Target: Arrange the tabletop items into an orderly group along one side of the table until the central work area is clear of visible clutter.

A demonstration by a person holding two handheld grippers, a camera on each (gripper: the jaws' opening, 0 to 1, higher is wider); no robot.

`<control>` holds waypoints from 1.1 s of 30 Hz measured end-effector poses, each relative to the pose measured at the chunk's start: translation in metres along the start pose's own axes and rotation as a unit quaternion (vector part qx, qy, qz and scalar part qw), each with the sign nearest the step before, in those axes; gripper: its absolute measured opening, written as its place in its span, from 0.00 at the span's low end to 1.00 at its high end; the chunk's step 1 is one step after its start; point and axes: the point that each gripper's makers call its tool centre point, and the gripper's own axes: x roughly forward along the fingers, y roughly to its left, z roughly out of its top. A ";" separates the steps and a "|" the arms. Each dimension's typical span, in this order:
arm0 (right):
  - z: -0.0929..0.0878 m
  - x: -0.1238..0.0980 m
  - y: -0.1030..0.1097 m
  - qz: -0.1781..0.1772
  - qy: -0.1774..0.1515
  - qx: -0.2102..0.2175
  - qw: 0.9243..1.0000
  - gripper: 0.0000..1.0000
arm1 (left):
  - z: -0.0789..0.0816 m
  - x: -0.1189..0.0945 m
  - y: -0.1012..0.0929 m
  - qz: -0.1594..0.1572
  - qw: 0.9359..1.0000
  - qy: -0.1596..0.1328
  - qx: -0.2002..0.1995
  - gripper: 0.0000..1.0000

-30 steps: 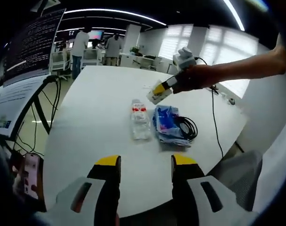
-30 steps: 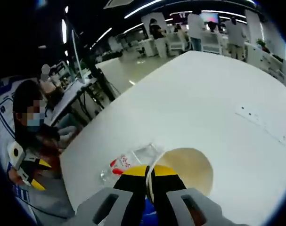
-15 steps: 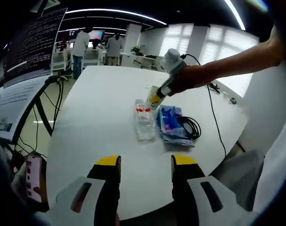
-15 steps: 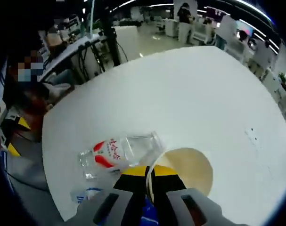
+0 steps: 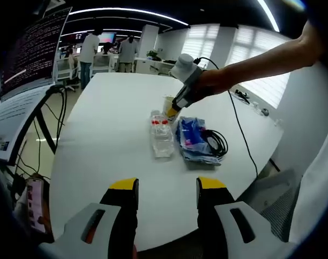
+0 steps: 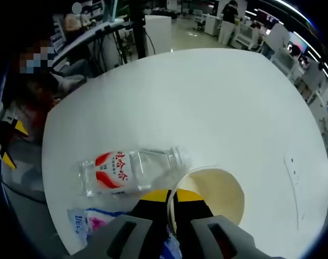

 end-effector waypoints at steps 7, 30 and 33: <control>0.000 0.003 0.000 0.003 0.001 -0.008 1.000 0.00 | 0.000 0.001 0.000 0.000 1.000 0.002 -0.002 0.42; 0.001 -0.008 -0.003 -0.010 0.005 -0.055 0.998 0.11 | 0.002 0.003 -0.005 -0.004 1.000 -0.002 0.001 0.42; -0.002 -0.008 -0.004 -0.015 0.008 -0.058 0.998 0.12 | 0.002 0.003 -0.006 -0.004 1.000 -0.004 -0.001 0.42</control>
